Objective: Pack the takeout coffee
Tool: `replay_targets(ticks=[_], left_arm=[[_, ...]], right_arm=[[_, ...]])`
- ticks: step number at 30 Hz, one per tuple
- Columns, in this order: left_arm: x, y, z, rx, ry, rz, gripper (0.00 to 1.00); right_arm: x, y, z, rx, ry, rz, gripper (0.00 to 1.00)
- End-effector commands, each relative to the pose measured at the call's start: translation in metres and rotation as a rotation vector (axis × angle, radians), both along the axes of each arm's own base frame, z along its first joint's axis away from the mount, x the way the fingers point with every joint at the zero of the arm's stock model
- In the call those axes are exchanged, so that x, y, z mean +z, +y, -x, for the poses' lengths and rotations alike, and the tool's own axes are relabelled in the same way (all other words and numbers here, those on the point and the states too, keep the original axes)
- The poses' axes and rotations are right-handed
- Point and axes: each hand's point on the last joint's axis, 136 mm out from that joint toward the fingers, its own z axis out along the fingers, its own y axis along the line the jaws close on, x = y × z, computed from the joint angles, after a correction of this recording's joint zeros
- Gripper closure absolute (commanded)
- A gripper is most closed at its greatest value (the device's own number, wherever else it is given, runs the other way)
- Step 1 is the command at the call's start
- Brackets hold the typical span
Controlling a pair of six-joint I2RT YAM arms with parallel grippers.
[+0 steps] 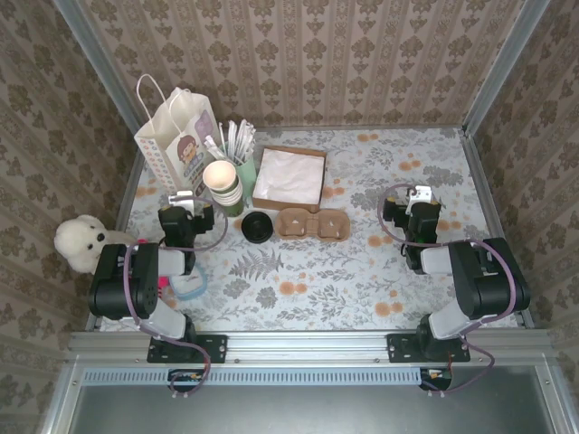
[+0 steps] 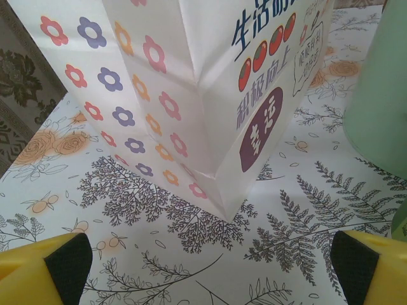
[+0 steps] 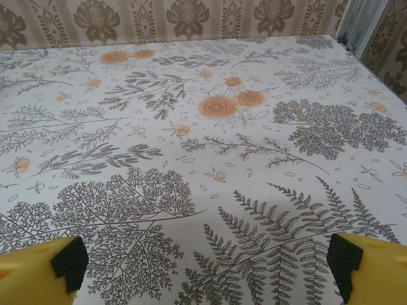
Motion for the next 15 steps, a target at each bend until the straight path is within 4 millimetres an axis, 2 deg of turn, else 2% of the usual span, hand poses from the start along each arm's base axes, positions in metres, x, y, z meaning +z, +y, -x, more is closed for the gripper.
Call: replay_targets(ticks=[1, 15], left_arm=[[0.0118, -0.001, -0.0071, -0.015, -0.034, -0.005, 0.0], [0.0125, -0.001, -0.008, -0.017, -0.036, -0.001, 0.0]], right_arm=[[0.0094, -0.0014, -0.0008, -0.018, -0.036, -0.008, 0.0], [0.0094, -0.0013, -0.001, -0.019, -0.035, -0.009, 0.0]])
